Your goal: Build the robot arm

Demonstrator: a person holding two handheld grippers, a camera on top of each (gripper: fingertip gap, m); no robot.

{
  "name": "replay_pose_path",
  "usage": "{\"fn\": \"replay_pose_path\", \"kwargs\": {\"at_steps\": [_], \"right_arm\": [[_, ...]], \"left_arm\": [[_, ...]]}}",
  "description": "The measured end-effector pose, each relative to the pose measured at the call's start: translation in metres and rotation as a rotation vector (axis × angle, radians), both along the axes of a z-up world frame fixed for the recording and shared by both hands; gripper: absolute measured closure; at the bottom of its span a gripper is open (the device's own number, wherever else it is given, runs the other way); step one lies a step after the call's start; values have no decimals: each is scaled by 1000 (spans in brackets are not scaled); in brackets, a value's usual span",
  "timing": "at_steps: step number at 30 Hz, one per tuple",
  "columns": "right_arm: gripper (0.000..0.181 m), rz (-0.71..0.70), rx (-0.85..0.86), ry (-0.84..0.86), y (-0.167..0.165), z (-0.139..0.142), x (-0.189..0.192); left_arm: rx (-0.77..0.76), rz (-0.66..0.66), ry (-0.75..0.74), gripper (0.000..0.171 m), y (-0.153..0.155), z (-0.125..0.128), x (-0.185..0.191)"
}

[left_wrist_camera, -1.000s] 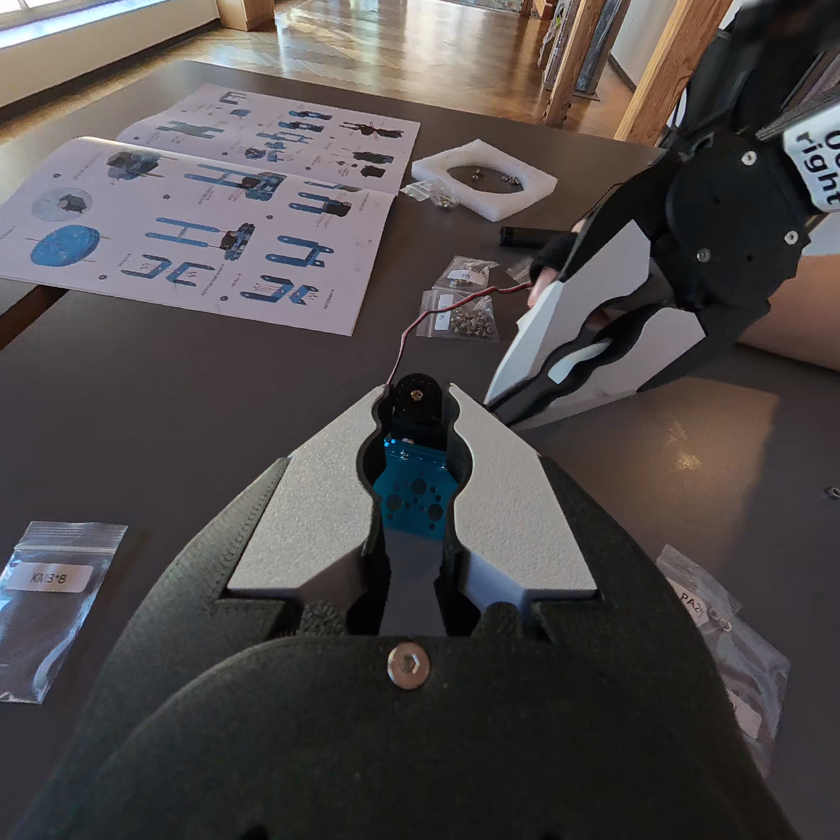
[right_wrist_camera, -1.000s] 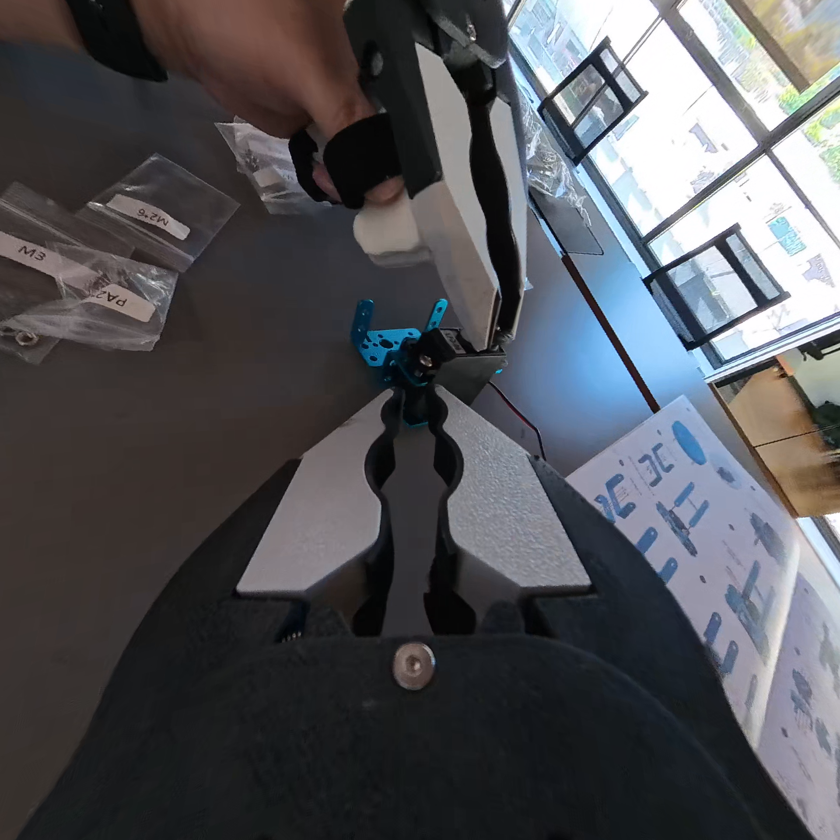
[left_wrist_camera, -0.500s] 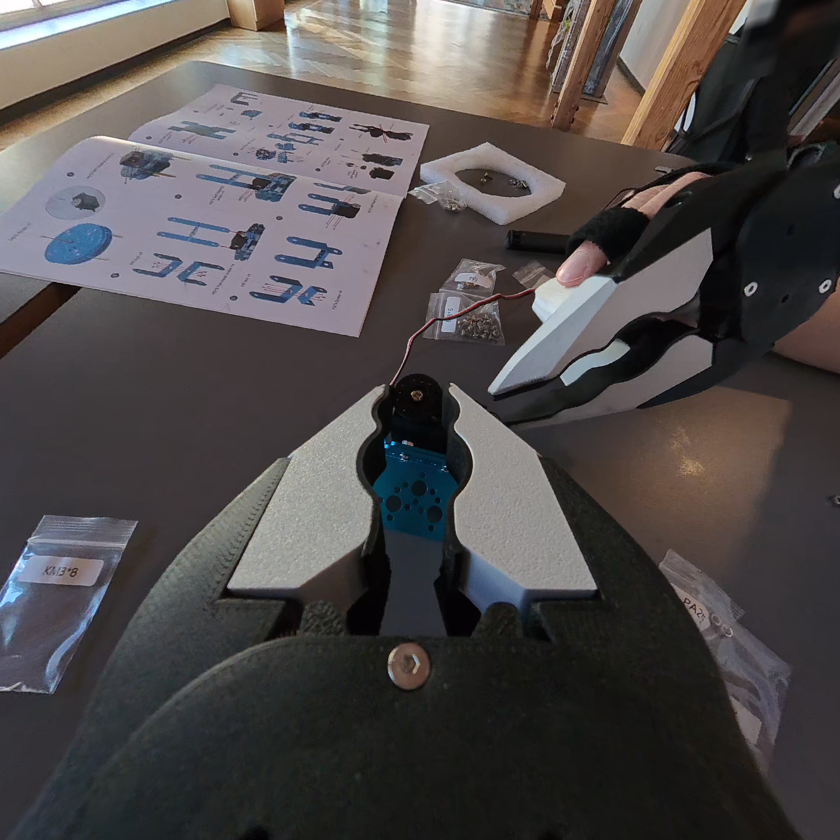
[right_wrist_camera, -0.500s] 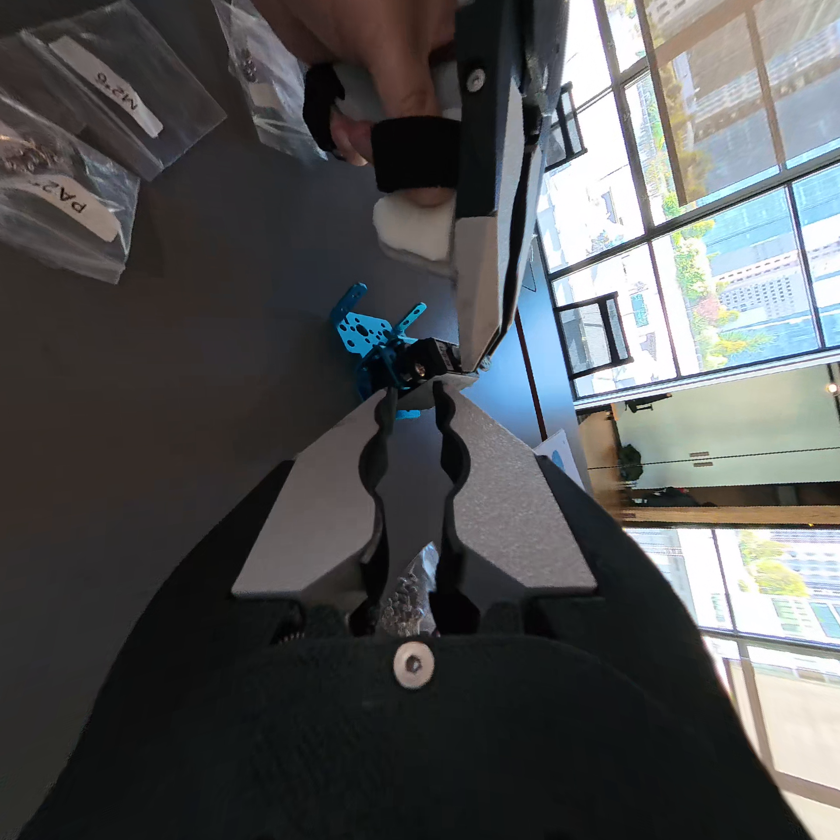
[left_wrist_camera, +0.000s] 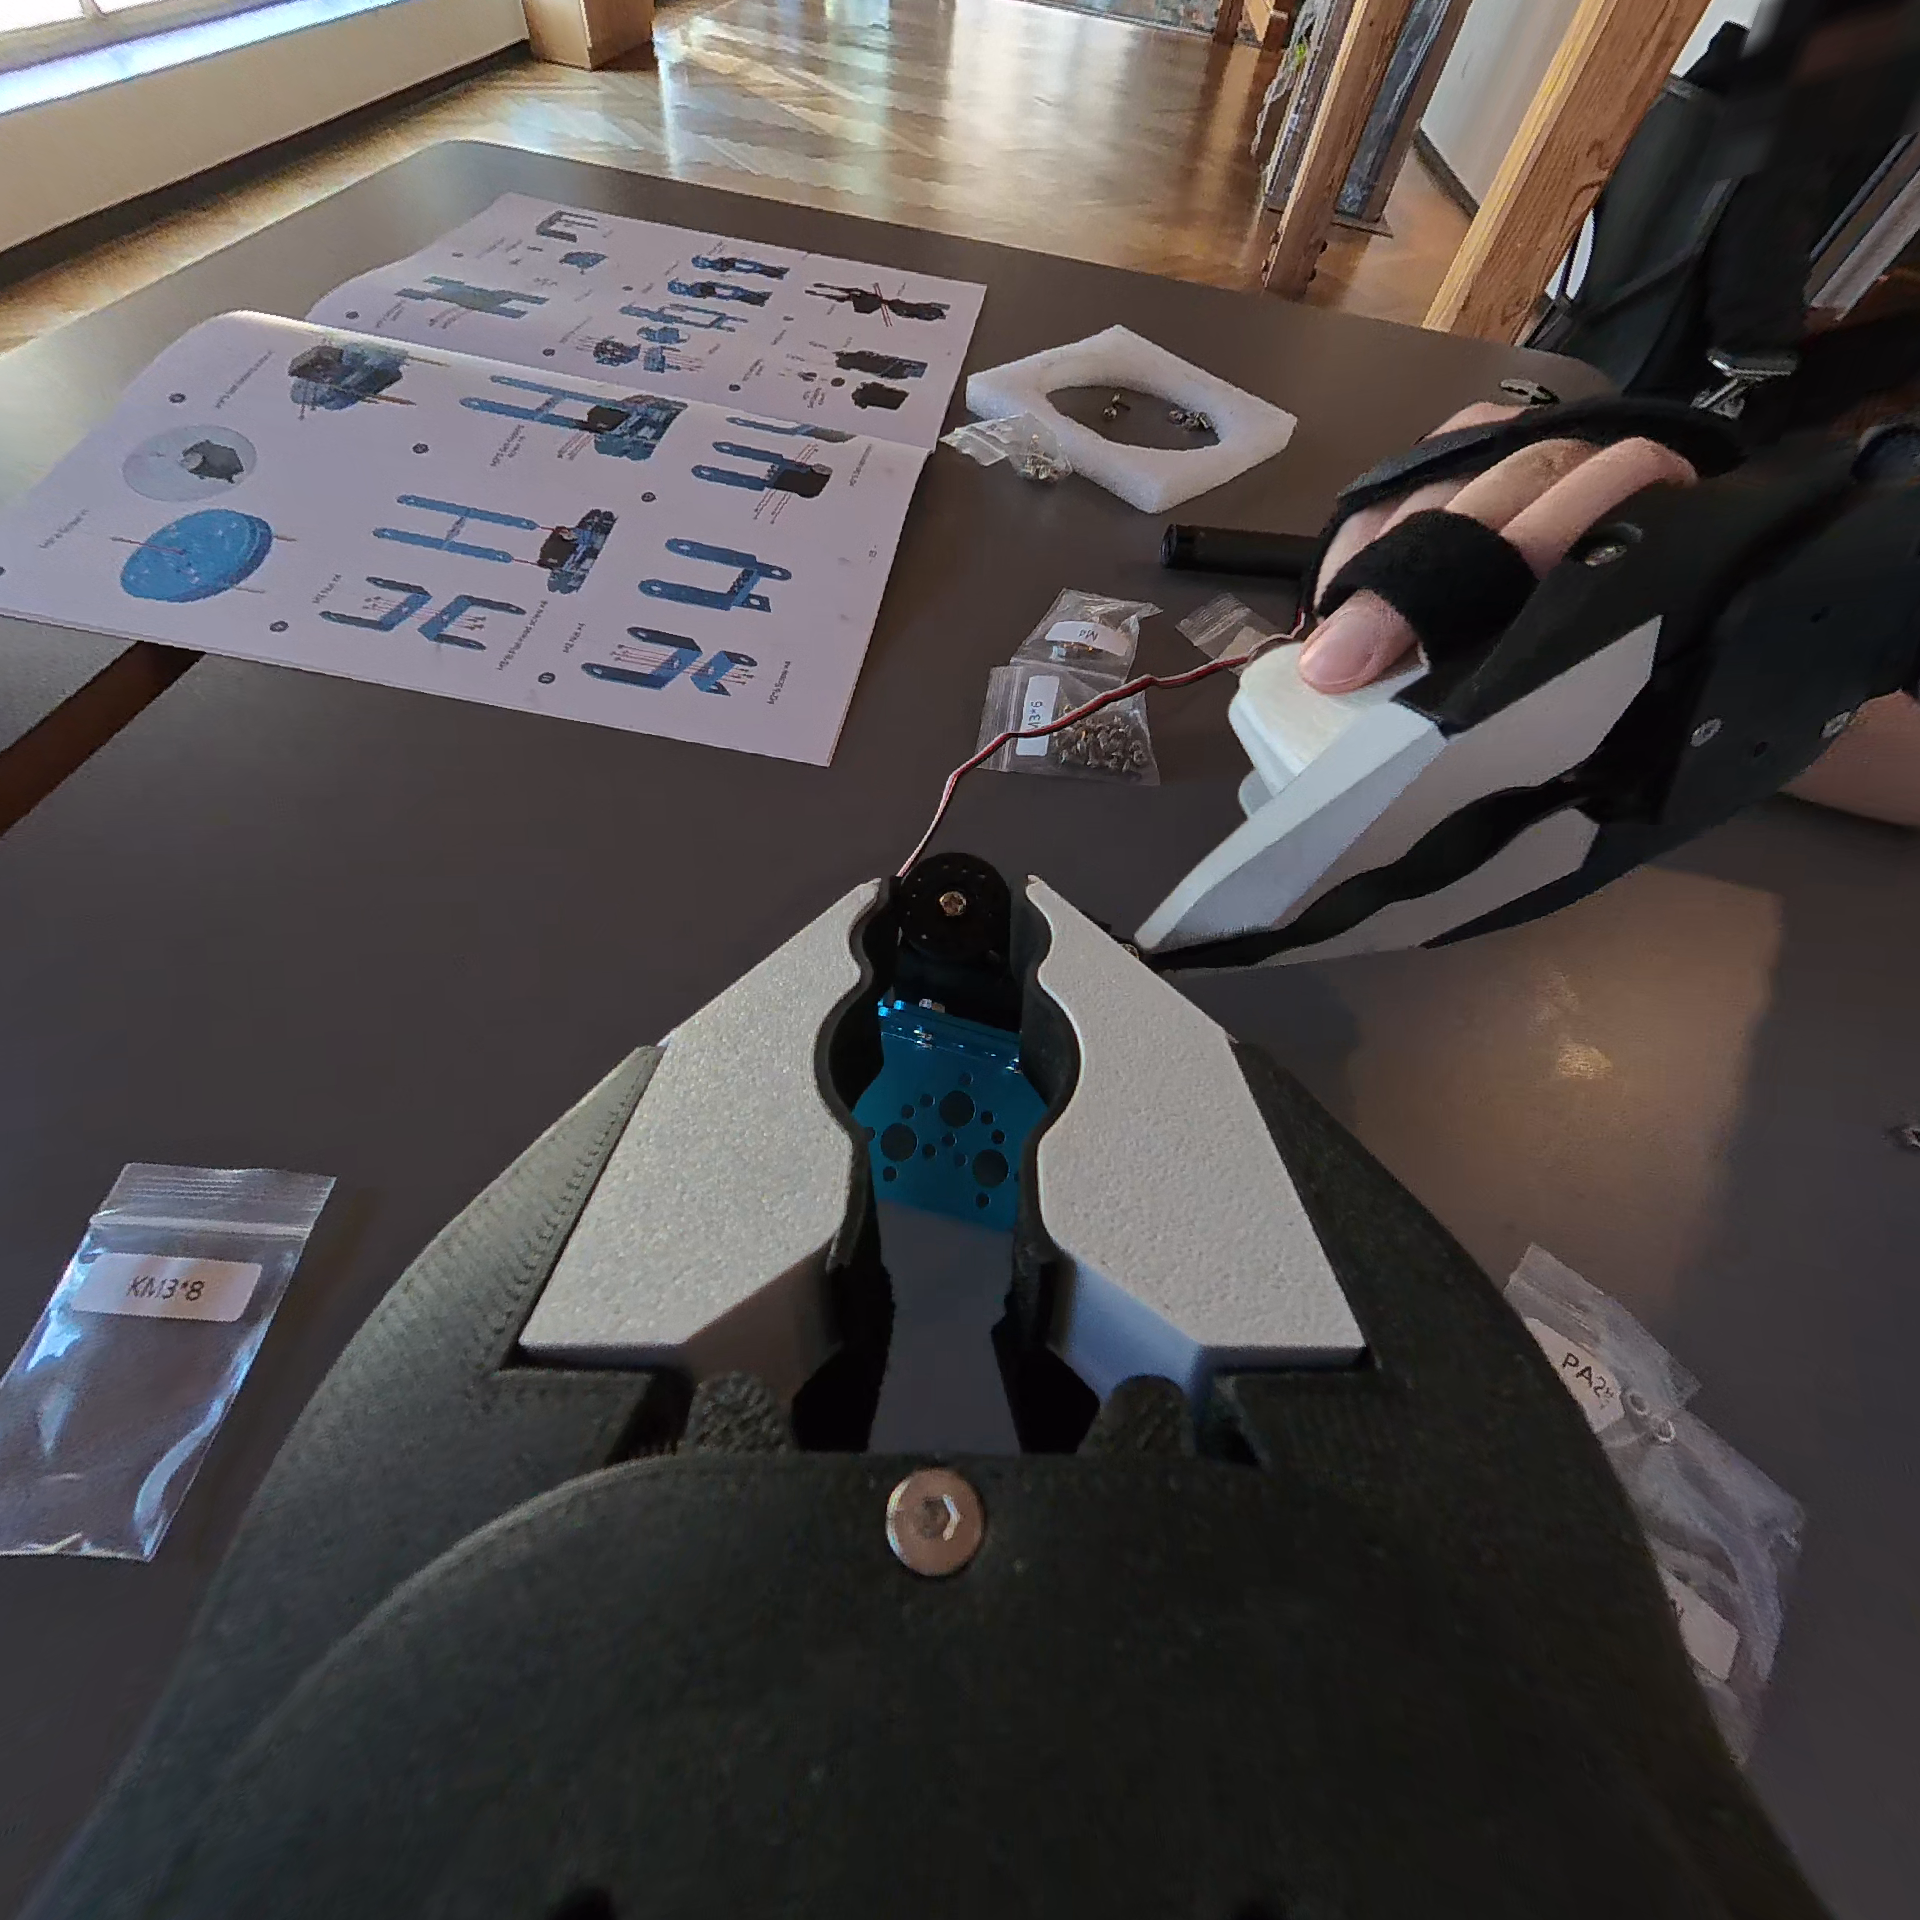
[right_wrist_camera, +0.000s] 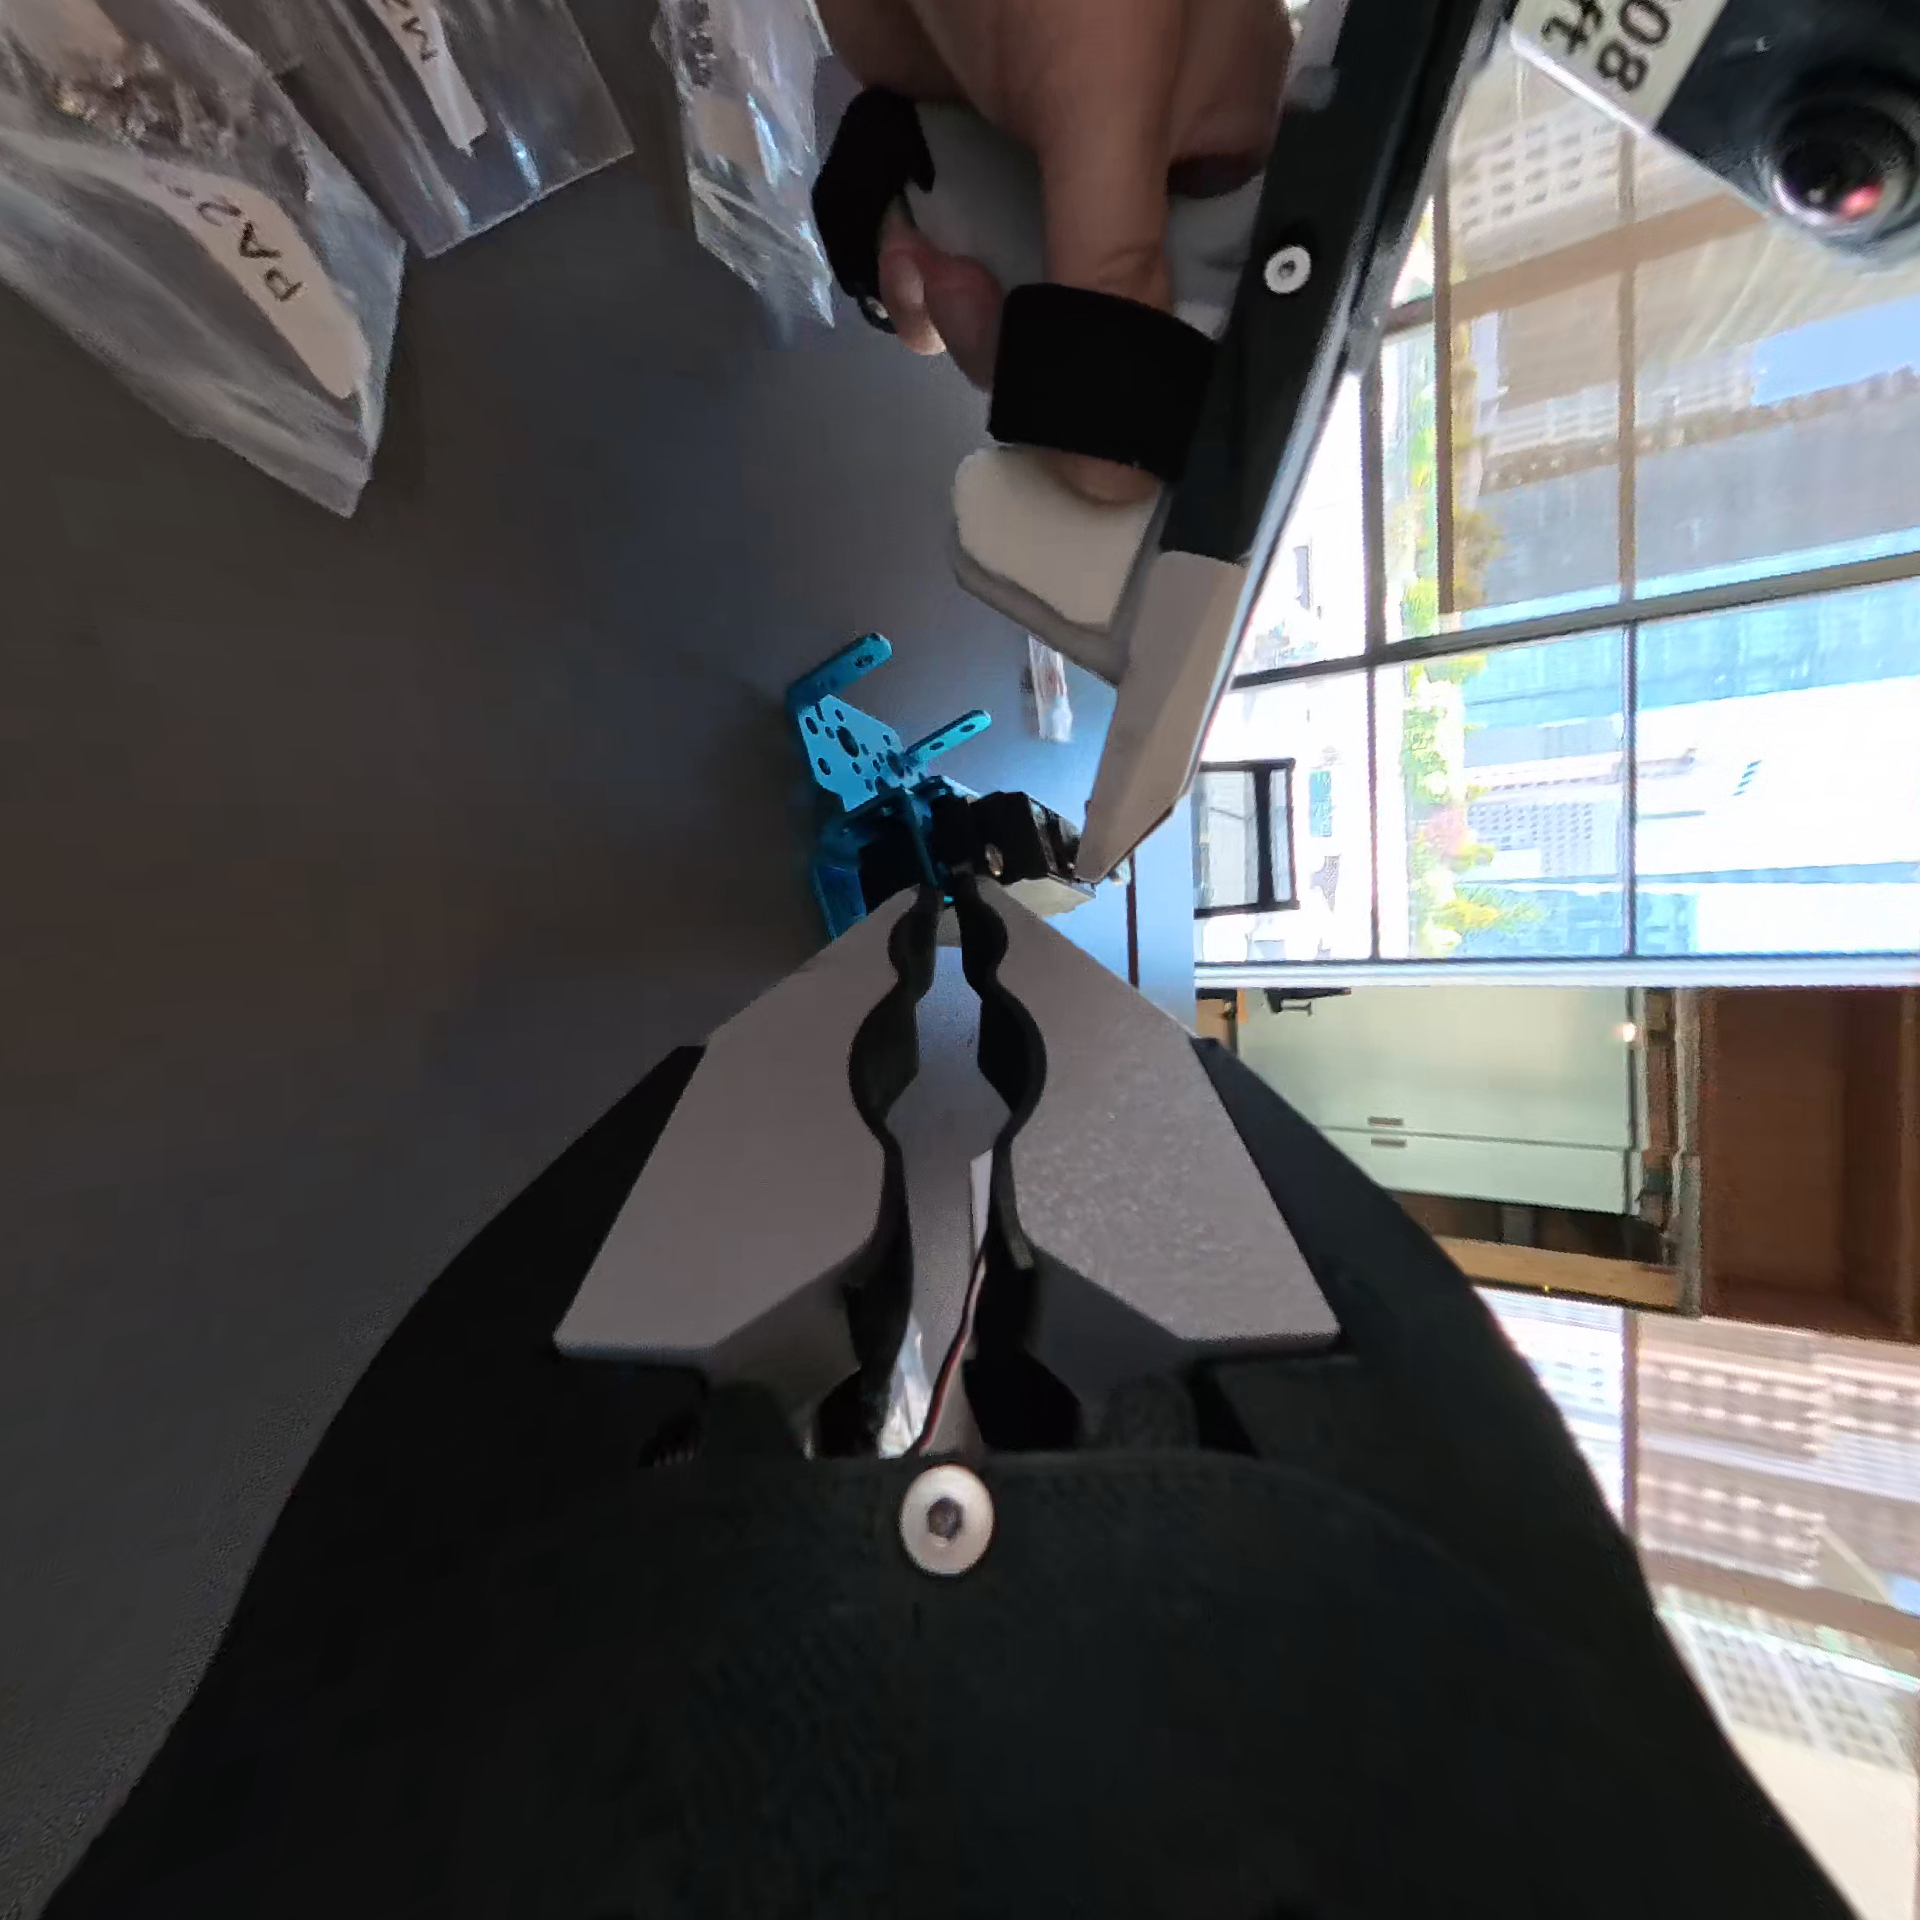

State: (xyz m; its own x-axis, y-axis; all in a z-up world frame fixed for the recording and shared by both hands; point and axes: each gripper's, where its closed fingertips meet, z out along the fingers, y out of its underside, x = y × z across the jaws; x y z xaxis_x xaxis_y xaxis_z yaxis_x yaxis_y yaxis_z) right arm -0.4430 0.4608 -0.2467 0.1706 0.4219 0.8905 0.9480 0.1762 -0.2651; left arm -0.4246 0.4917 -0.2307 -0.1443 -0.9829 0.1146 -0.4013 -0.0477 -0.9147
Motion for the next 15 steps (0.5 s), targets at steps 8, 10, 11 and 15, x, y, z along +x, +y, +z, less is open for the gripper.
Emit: {"fn": "replay_pose_path", "kwargs": {"at_steps": [8, 10, 11, 15], "right_arm": [[179, 26, 45, -46, 3, -3, -2], [179, 32, 59, -57, 3, -3, -2], [178, 31, 62, -56, 4, -3, -2], [178, 8, -31, 135, 3, -2, 0]], "left_arm": [[-9, 10, 1, 150, 4, 0, -2], [-7, 11, 1, 150, 4, -1, -2], [-4, 11, 3, 150, 4, -1, -2], [1, 10, 7, 150, 4, -2, -2]]}}
